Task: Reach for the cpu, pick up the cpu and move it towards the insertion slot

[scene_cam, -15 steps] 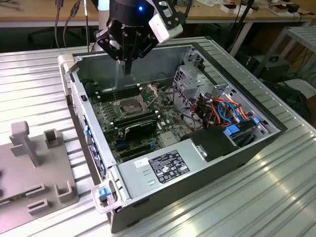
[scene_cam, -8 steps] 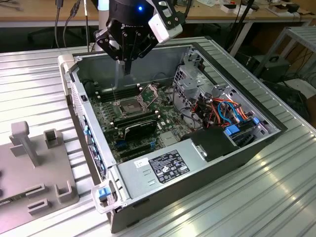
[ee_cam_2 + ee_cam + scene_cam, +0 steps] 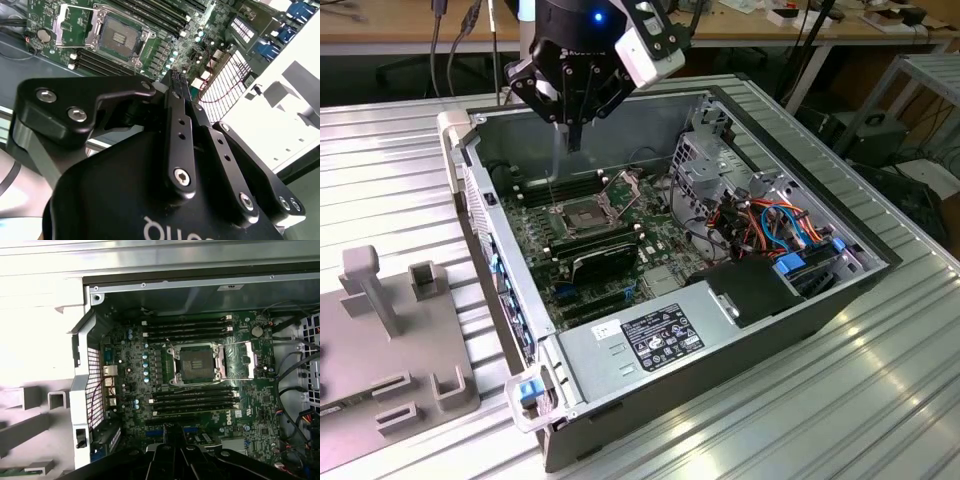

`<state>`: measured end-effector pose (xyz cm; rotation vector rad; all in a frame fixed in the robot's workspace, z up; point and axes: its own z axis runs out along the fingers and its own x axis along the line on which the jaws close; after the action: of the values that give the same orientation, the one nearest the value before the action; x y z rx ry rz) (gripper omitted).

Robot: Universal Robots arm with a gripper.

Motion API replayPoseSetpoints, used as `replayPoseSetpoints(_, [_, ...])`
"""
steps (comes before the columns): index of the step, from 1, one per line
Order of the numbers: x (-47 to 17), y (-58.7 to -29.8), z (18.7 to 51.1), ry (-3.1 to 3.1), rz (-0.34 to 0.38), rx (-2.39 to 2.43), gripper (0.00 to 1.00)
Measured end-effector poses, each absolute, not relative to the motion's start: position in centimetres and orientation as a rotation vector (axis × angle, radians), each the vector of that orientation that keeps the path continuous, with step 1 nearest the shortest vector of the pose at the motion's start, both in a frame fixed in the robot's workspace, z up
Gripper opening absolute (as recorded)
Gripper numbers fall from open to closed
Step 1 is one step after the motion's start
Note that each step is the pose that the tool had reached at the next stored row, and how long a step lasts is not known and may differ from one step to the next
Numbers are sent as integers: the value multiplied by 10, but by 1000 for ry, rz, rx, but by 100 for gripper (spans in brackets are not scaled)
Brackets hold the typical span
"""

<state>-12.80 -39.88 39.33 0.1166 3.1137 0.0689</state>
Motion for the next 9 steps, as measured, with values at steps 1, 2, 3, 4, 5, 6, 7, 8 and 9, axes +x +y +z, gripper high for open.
replayPoseSetpoints(1, [-129, -399, 393, 3114, 69, 117, 11])
replayPoseSetpoints(2, [-130, -399, 393, 3114, 69, 117, 11])
replayPoseSetpoints(3, [-131, -399, 393, 3114, 69, 117, 11])
replayPoseSetpoints(4, [-132, -399, 393, 3114, 69, 117, 11])
replayPoseSetpoints(5, [-132, -399, 393, 3114, 69, 117, 11])
replayPoseSetpoints(6, [-133, -399, 393, 3114, 69, 117, 11])
replayPoseSetpoints(7, [-134, -399, 393, 3114, 69, 117, 11])
replayPoseSetpoints(8, [-135, -399, 393, 3114, 69, 117, 11])
replayPoseSetpoints(9, [-135, -399, 393, 3114, 69, 117, 11])
